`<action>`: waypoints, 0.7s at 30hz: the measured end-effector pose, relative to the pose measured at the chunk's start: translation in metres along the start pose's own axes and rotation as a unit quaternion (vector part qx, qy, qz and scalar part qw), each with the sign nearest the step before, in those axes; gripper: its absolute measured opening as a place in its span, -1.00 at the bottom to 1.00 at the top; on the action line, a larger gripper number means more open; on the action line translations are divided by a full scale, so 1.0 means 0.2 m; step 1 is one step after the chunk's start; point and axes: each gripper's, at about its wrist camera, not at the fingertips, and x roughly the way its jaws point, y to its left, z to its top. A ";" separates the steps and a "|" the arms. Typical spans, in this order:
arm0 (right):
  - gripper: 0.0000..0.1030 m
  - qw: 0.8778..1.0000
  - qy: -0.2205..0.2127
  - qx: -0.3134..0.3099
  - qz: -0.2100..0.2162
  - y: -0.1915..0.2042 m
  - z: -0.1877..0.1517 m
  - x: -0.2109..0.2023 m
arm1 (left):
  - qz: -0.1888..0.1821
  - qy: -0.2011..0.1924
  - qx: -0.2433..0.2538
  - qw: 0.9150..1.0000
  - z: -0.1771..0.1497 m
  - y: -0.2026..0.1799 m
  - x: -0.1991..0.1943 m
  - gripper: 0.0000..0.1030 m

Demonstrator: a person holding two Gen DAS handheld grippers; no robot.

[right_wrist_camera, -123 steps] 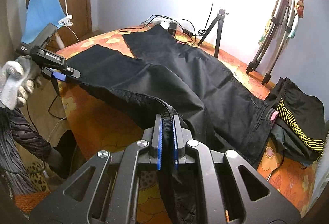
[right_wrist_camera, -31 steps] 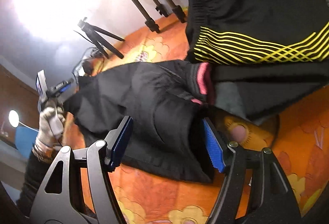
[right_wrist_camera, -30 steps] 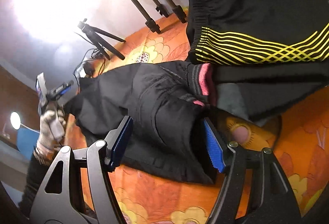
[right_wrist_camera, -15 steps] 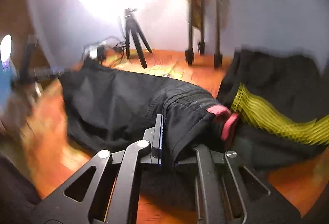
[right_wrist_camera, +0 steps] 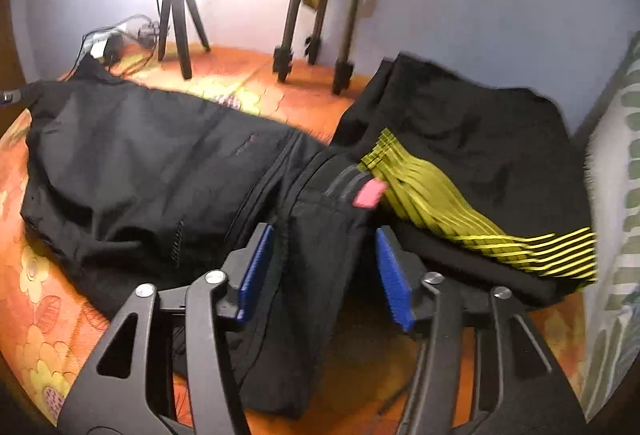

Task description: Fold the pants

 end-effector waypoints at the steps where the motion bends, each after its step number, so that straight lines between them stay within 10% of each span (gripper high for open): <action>1: 0.08 1.000 -0.005 0.008 -0.004 -0.01 0.01 -0.05 | 0.006 -0.001 -0.007 1.000 0.01 0.06 0.02 -0.17; 4: 0.08 0.999 -0.023 0.034 0.023 0.00 0.03 -0.17 | 0.018 -0.008 -0.027 0.999 0.05 0.20 0.07 -0.16; 12: 0.09 0.994 -0.045 0.010 0.102 0.33 0.03 -0.33 | -0.099 0.012 -0.137 0.986 0.10 0.35 0.16 0.10; 21: 0.09 0.986 -0.043 -0.046 0.152 0.61 0.15 -0.25 | -0.085 0.054 -0.171 0.980 0.18 0.34 0.36 0.24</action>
